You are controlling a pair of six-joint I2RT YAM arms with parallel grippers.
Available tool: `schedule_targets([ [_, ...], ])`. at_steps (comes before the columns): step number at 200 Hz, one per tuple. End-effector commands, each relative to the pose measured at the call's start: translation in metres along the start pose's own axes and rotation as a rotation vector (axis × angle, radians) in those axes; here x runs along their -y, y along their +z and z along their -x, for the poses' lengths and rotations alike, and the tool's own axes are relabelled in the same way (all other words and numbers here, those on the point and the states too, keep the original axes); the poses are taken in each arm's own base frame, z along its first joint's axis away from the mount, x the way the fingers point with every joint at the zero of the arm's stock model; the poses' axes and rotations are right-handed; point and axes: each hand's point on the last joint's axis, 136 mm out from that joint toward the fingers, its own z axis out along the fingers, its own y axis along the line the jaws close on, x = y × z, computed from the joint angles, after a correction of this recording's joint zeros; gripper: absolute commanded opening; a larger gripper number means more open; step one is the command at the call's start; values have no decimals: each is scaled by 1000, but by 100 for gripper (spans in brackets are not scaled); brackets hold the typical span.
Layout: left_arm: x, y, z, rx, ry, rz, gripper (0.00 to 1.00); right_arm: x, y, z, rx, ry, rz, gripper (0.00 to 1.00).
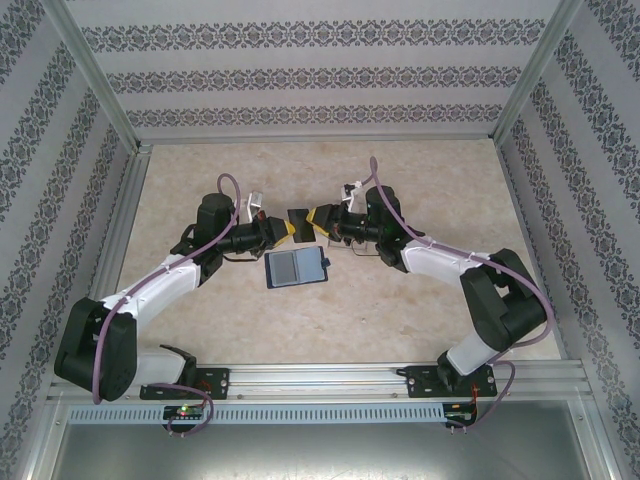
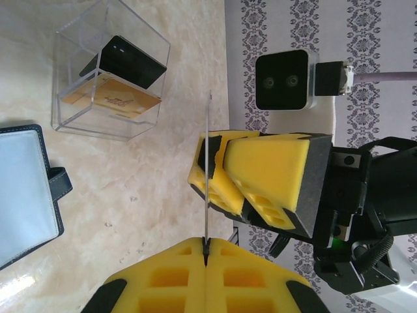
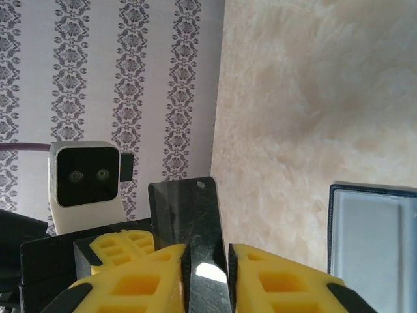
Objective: Take the credit cards out of the card holder
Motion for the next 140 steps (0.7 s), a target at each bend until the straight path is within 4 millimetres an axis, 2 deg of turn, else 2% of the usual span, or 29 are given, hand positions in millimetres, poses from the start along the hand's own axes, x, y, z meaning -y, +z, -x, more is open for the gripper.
schedule_targets([
  [1, 9, -1, 5, 5, 22, -52, 0, -15, 4, -6, -31, -25, 67, 25],
  [18, 9, -2, 5, 6, 23, -53, 0, -11, 4, -5, -27, -22, 55, 28],
  [34, 9, -1, 4, 3, 20, -51, 0, -12, 4, -5, -27, -21, 61, 26],
  [59, 7, -1, 4, -2, 17, -51, 0, -19, 4, -8, -47, -32, 94, 18],
  [89, 4, 2, 3, -11, 9, -50, 0, -27, 2, -8, -49, -48, 118, 2],
  [101, 1, 3, 3, -14, 4, -43, 12, -29, 1, -7, -48, -53, 123, 0],
  [119, -3, 3, 1, -18, 0, -29, 42, -31, -1, -5, -46, -60, 127, 0],
  [126, -4, 3, 2, -19, -1, -22, 51, -32, -3, -4, -44, -63, 129, 0],
  [137, -7, 2, 2, -16, -3, -7, 57, -32, -7, 0, -40, -70, 126, 0],
  [140, -7, 1, 2, -17, -3, -5, 62, -33, -8, 1, -40, -72, 124, 0],
])
